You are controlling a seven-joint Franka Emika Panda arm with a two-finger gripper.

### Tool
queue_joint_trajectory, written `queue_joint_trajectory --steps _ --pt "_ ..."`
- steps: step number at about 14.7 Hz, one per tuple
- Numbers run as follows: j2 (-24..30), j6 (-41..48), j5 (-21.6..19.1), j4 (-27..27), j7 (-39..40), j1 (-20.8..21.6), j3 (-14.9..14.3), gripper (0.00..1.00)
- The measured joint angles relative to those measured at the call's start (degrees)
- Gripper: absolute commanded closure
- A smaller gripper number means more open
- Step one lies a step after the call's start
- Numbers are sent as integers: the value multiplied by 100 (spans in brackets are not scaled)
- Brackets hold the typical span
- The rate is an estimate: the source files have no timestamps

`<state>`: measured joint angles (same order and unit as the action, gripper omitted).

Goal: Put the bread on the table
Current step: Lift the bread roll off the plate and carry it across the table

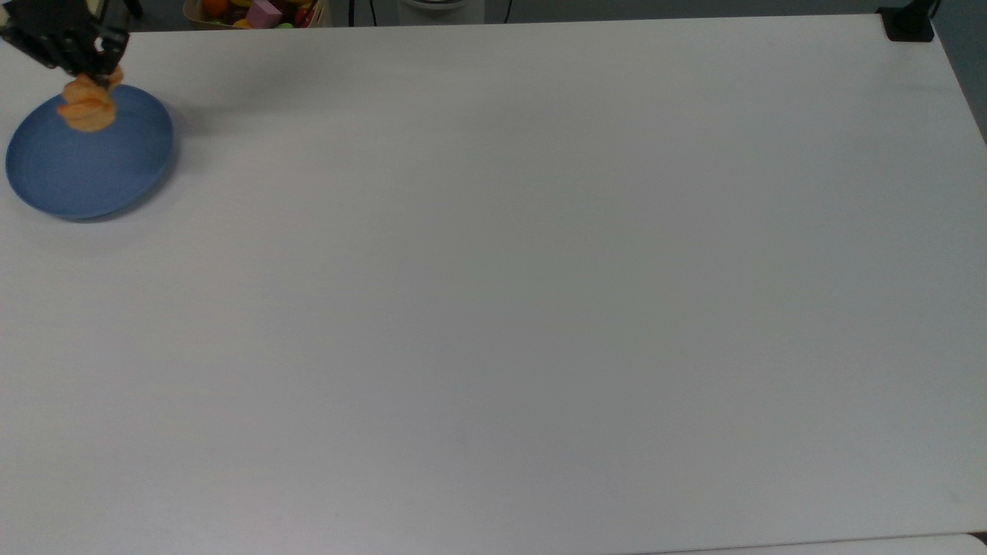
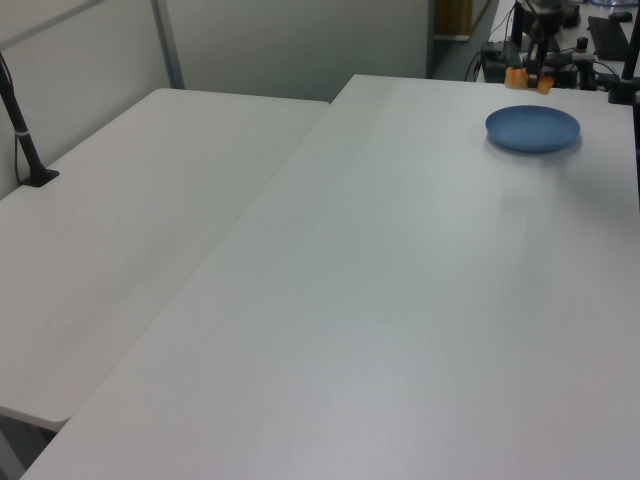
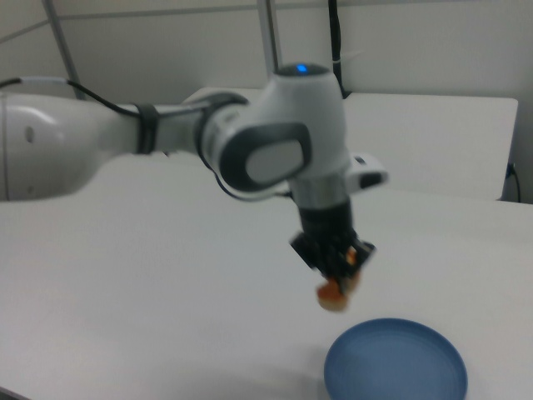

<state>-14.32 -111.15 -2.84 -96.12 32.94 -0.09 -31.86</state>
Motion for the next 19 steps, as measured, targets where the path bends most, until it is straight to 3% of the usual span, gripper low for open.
queue_joint_trajectory --steps 5,11,16,19 --pt "433 1210 3 459 -772 115 931 100" --pt "663 2113 433 444 -2181 251 2419 100" --pt "601 1995 485 -402 -2673 361 3211 100" --pt "546 1198 491 -1132 -2994 501 3405 100"
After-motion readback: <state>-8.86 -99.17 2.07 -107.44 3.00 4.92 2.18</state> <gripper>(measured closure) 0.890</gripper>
